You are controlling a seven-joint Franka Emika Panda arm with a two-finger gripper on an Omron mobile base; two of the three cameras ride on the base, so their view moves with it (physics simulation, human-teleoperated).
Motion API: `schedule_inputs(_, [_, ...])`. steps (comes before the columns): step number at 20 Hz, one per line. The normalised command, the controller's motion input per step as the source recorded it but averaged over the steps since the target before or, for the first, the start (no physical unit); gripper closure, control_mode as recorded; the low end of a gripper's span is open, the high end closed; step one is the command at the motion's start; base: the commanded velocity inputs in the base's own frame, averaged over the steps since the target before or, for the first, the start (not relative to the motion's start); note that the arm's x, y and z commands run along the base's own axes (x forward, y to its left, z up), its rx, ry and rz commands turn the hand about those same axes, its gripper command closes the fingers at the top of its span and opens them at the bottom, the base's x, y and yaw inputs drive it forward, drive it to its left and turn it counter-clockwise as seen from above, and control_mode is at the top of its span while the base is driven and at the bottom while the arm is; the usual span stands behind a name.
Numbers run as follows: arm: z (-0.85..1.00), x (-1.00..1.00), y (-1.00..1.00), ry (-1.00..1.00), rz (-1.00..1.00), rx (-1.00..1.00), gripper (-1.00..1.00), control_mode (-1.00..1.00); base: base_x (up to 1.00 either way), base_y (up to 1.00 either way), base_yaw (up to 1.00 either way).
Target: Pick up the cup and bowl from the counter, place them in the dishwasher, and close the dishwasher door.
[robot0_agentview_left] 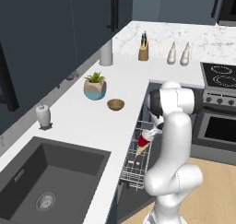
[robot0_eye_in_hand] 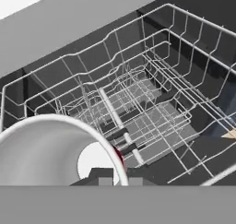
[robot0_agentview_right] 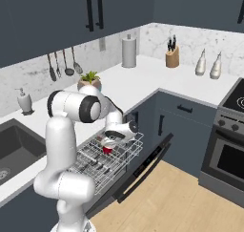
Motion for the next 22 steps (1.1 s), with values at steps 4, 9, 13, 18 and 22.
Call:
schedule_inputs(4, [-0.53, 0.26, 0.49, -0.1, 0.09, 0.01, 1.0, -1.0, 0.0, 0.0, 0.0])
schedule_inputs(9, [-0.3, 0.31, 0.35, 0.0, 0.01, 0.0, 1.0, -1.0, 0.0, 0.0, 0.0])
schedule_inputs(13, [-0.45, 0.48, 0.35, 0.0, 0.0, 0.0, 1.0, -1.0, 0.0, 0.0, 0.0])
schedule_inputs(18, [-0.6, 0.35, 0.09, 0.0, 0.01, -0.01, 1.0, -1.0, 0.0, 0.0, 0.0])
schedule_inputs(22, [-0.8, 0.18, -0.07, 0.0, 0.06, -0.02, 1.0, -1.0, 0.0, 0.0, 0.0])
